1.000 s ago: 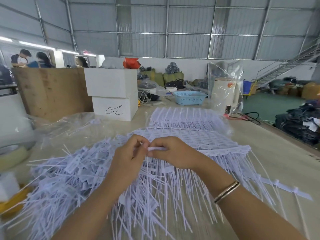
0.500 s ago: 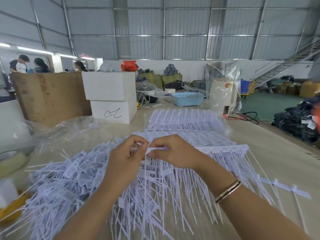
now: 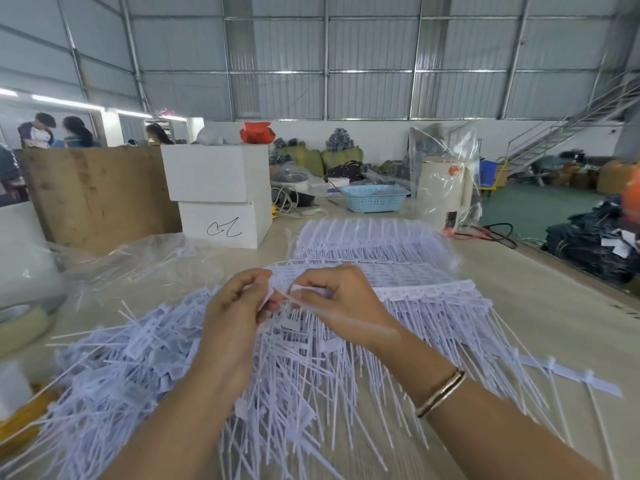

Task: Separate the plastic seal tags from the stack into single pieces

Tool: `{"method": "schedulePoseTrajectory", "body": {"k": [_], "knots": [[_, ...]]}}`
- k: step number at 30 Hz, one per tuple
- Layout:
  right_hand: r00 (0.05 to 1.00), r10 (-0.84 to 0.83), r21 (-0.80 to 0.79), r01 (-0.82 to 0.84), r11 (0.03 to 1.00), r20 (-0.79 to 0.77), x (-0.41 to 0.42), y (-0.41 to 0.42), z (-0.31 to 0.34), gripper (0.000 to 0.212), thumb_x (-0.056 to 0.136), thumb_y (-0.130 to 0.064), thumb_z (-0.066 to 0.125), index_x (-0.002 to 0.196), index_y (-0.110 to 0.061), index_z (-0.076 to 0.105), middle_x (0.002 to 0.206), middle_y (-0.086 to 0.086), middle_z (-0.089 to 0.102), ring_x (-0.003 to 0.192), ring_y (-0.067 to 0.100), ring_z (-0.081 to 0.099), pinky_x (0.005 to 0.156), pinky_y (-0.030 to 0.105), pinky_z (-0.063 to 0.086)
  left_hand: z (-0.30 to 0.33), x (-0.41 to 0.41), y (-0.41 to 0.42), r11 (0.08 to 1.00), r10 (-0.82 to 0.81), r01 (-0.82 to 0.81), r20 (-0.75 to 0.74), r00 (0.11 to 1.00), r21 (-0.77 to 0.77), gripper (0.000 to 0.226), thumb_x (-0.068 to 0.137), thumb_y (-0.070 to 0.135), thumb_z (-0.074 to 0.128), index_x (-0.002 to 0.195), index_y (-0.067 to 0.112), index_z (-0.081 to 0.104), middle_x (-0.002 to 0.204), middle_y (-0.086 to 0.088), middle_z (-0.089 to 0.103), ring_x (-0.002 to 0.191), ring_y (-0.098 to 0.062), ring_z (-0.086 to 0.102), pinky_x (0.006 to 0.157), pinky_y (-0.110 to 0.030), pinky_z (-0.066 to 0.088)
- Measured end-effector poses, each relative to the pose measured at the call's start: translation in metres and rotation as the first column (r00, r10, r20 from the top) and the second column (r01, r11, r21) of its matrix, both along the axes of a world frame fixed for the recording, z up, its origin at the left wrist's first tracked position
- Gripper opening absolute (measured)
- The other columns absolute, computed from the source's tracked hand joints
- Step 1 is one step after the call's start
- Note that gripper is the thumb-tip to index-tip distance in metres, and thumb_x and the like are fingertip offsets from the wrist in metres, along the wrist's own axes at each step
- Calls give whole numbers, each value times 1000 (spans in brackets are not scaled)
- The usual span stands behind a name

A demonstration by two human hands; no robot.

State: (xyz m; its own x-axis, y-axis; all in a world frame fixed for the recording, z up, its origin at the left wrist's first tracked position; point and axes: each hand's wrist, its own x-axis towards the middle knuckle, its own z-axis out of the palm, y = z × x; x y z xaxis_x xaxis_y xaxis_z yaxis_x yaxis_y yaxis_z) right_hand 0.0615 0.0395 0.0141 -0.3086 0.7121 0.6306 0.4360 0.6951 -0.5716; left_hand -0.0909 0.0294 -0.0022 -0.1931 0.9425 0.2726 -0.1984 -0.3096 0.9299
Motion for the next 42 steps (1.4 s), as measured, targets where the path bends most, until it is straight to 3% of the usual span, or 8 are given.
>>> {"method": "schedulePoseTrajectory", "body": {"k": [5, 12, 20, 24, 28, 33, 37, 42], "knots": [[999, -33, 35, 32, 999, 27, -2, -2, 0, 17, 89, -18, 64, 79, -6, 70, 66, 5, 64, 55, 15, 52, 59, 17, 38, 5, -17, 4, 967, 229, -213, -107, 968, 138, 16, 94, 16, 54, 87, 27, 62, 57, 12, 63, 53, 0, 57, 59, -18, 46], [985, -71, 12, 70, 997, 159, -5, -3, -2, 21, 90, -31, 62, 108, -22, 67, 89, -18, 48, 83, -2, 52, 87, 37, 42, -3, -29, 8, 824, 558, -400, -451, 697, 400, 10, 90, 27, 62, 81, 30, 60, 62, 12, 59, 62, 4, 57, 52, -8, 40], [991, 23, -99, -10, 995, 132, -3, -4, -7, 42, 85, -4, 38, 123, -14, 51, 94, -9, 42, 72, 22, 44, 73, 26, 34, -4, -38, 11, 697, 703, -458, -651, 285, 552, 25, 93, 30, 56, 93, 10, 70, 112, -21, 53, 96, -40, 49, 81, -52, 40], [988, 84, -106, -71, 992, 127, -4, -5, -8, 55, 83, 8, 43, 132, -16, 42, 105, -6, 40, 69, 20, 45, 74, 27, 35, 0, -16, -3, 850, 486, -112, -685, 543, 515, 37, 92, 48, 40, 90, 21, 64, 75, 8, 60, 68, -8, 56, 63, -34, 44], [981, 113, -112, -96, 989, 159, -5, -7, -6, 56, 84, 11, 45, 135, -12, 39, 115, -1, 38, 80, -1, 46, 84, 30, 37, -16, 1, -2, 917, 352, -40, -758, 550, 397, 12, 92, 31, 56, 81, 28, 53, 40, 8, 42, 41, -6, 44, 44, -25, 25], [948, -3, -124, 44, 991, 319, 3, -3, -2, 18, 92, -20, 58, 109, -12, 58, 99, -7, 53, 82, 1, 49, 91, 37, 38, -18, -2, 0, 925, 286, 1, -697, 658, 380, 15, 93, 25, 54, 79, 29, 51, 49, 11, 50, 39, -9, 41, 40, -19, 29], [958, 45, -226, 21, 974, 283, 8, -2, 1, 24, 92, -25, 61, 79, -6, 58, 64, -1, 50, 59, 8, 46, 60, 22, 35, -16, -1, -1, 939, 235, 10, -660, 714, 345, 17, 93, 24, 56, 77, 30, 53, 53, -1, 53, 39, -9, 39, 42, -16, 31], [966, 119, -390, -20, 920, 230, 14, 2, 5, 25, 93, -23, 58, 90, 2, 60, 89, 23, 61, 78, 32, 56, 70, 33, 41, -12, 0, -3, 961, 161, 24, -627, 762, 277, 17, 92, 24, 57, 76, 28, 57, 60, -6, 61, 38, -7, 37, 41, -15, 31]]}}
